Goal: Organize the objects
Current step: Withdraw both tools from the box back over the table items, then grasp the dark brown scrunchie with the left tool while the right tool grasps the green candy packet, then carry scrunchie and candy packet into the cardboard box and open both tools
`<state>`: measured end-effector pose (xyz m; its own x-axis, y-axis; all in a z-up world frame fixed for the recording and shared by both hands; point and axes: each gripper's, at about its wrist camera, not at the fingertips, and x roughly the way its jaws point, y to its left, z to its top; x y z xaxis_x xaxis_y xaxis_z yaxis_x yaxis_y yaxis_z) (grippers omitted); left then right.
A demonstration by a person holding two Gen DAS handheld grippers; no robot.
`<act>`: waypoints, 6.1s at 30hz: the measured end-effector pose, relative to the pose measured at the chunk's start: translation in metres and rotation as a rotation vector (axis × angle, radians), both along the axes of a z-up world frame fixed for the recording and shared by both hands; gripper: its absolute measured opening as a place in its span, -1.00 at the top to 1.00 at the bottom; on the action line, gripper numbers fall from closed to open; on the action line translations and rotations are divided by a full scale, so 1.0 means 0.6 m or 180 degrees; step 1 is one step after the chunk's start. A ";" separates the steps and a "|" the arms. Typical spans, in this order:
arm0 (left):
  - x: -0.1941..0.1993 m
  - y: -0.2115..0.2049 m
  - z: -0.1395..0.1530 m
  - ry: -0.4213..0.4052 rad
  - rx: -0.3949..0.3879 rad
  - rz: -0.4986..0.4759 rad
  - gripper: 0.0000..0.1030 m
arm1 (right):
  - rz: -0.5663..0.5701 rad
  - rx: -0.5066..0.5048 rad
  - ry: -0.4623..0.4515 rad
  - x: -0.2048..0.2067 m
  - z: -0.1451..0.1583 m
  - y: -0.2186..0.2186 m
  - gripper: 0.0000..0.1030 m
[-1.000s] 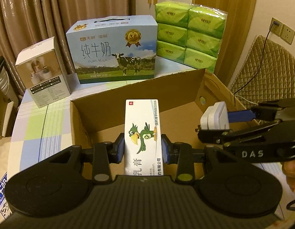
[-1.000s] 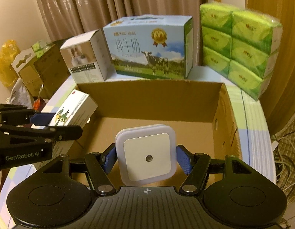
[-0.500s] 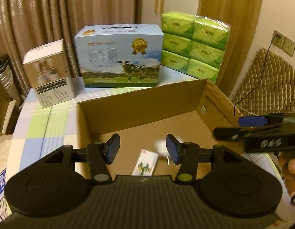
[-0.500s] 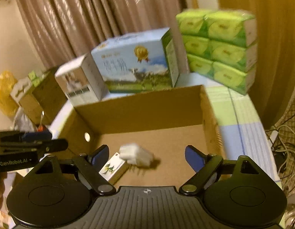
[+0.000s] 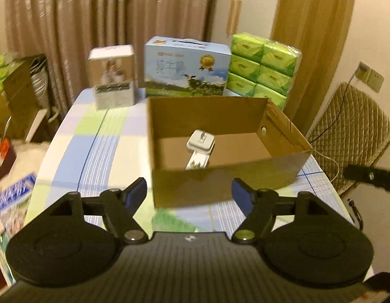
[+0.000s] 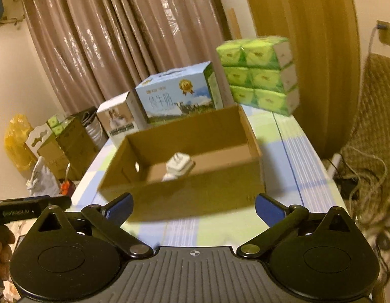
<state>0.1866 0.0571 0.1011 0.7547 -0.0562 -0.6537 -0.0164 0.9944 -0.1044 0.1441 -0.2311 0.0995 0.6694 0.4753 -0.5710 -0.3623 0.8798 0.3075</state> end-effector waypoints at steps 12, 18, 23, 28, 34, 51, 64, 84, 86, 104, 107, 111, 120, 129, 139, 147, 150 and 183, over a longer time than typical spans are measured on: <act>-0.182 -0.008 -0.040 0.0045 0.0064 0.0209 -0.70 | -0.0115 -0.0148 0.0109 -0.169 -0.050 -0.046 -0.96; -0.224 -0.007 -0.066 0.0171 0.0009 0.0239 -0.76 | -0.0065 -0.0312 0.0131 -0.219 -0.077 -0.046 -0.96; -0.237 -0.011 -0.078 0.0215 0.0073 0.0233 -0.82 | -0.0066 -0.0371 0.0158 -0.231 -0.088 -0.047 -0.96; -0.241 -0.008 -0.085 0.0219 0.0127 0.0260 -0.89 | -0.0079 -0.0390 0.0171 -0.231 -0.093 -0.050 -0.96; -0.236 -0.008 -0.095 0.0249 0.0156 0.0254 -0.91 | -0.0092 -0.0398 0.0187 -0.228 -0.099 -0.051 -0.96; -0.182 -0.015 -0.151 0.0420 0.0159 0.0075 -0.91 | -0.0013 -0.0610 0.0185 -0.168 -0.150 -0.035 -0.70; -0.113 -0.009 -0.210 0.0642 0.0153 0.0088 -0.89 | 0.0299 -0.1030 0.0345 -0.074 -0.236 0.001 -0.04; -0.061 -0.006 -0.264 0.0771 0.0127 0.0050 -0.85 | 0.0471 -0.1240 0.0348 -0.047 -0.290 0.032 0.63; -0.060 -0.005 -0.266 0.0755 0.0115 0.0036 -0.84 | 0.0448 -0.1187 0.0381 -0.049 -0.287 0.030 0.63; -0.027 -0.010 -0.278 0.0717 0.0104 -0.0262 0.47 | 0.0398 -0.1097 0.0474 -0.064 -0.264 0.033 0.64; -0.034 -0.016 -0.271 0.0707 0.0092 -0.0277 0.62 | 0.0398 -0.1077 0.0447 -0.069 -0.256 0.034 0.64; -0.049 -0.018 -0.252 0.0687 0.0061 -0.0223 0.67 | 0.0388 -0.1052 0.0378 -0.074 -0.239 0.036 0.64; -0.096 -0.023 -0.177 0.0472 -0.0035 -0.0115 0.67 | 0.0382 -0.0925 0.0192 -0.093 -0.176 0.046 0.64; -0.128 -0.039 -0.124 0.0339 -0.0035 -0.0143 0.67 | 0.0388 -0.0847 -0.0002 -0.115 -0.123 0.054 0.64; -0.146 -0.051 -0.097 0.0272 0.0008 -0.0176 0.67 | 0.0382 -0.0812 -0.0076 -0.131 -0.102 0.051 0.64; -0.123 -0.060 -0.084 0.0275 -0.0010 -0.0273 0.67 | 0.0521 -0.0779 -0.0041 -0.095 -0.080 0.065 0.64; -0.092 -0.064 -0.064 0.0217 -0.0002 -0.0337 0.67 | 0.0547 -0.0751 -0.0098 -0.057 -0.053 0.073 0.64; 0.277 -0.017 -0.034 0.0177 0.0022 -0.0140 -0.32 | 0.0201 -0.0475 0.0148 0.280 -0.012 0.126 0.64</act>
<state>0.3527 0.0467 0.0805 0.7142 -0.0839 -0.6949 0.0218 0.9950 -0.0978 0.3122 -0.1553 0.0924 0.6122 0.4231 -0.6680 -0.4067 0.8930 0.1928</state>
